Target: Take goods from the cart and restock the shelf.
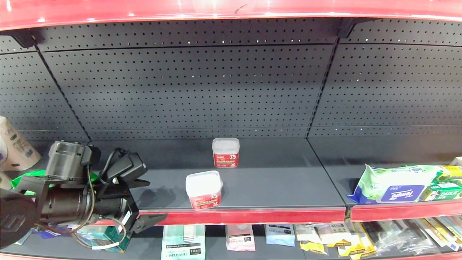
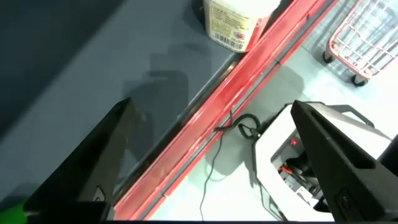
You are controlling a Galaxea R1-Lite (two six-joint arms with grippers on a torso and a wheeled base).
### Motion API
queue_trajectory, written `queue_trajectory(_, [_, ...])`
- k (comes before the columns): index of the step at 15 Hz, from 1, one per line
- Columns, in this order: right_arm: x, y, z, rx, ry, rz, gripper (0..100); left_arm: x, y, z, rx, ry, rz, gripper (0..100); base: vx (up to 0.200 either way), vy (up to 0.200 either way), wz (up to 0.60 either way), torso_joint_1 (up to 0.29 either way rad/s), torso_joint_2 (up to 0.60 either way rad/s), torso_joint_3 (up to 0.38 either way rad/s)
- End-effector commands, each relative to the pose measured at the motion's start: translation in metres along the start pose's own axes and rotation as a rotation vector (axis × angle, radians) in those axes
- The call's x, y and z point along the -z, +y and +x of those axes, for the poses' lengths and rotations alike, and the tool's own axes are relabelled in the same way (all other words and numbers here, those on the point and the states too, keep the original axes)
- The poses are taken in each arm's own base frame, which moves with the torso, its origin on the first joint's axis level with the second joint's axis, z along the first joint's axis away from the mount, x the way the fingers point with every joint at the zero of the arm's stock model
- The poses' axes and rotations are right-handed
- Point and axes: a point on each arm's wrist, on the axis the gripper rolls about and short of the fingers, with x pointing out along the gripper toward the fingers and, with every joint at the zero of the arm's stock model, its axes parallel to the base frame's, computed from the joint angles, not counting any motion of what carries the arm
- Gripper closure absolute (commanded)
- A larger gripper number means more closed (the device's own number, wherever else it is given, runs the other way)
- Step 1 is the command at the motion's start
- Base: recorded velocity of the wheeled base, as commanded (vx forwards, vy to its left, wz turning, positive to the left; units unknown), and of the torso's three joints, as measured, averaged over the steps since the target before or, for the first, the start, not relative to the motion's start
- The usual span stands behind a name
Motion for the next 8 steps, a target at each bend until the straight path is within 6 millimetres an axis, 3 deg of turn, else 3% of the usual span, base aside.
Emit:
queue_trajectory(1, [0.0,0.0,0.0,-0.001,0.0,0.0,0,0.003,0.002,0.012,0.022,0.017,-0.005,0,0.0,0.0,0.0,0.0,0.0,0.0])
queue_trajectory(8, [0.0,0.0,0.0,-0.001,0.002,0.0,0,-0.004,0.009,0.038,0.044,0.009,0.018,0,0.0,0.0,0.0,0.0,0.0,0.0])
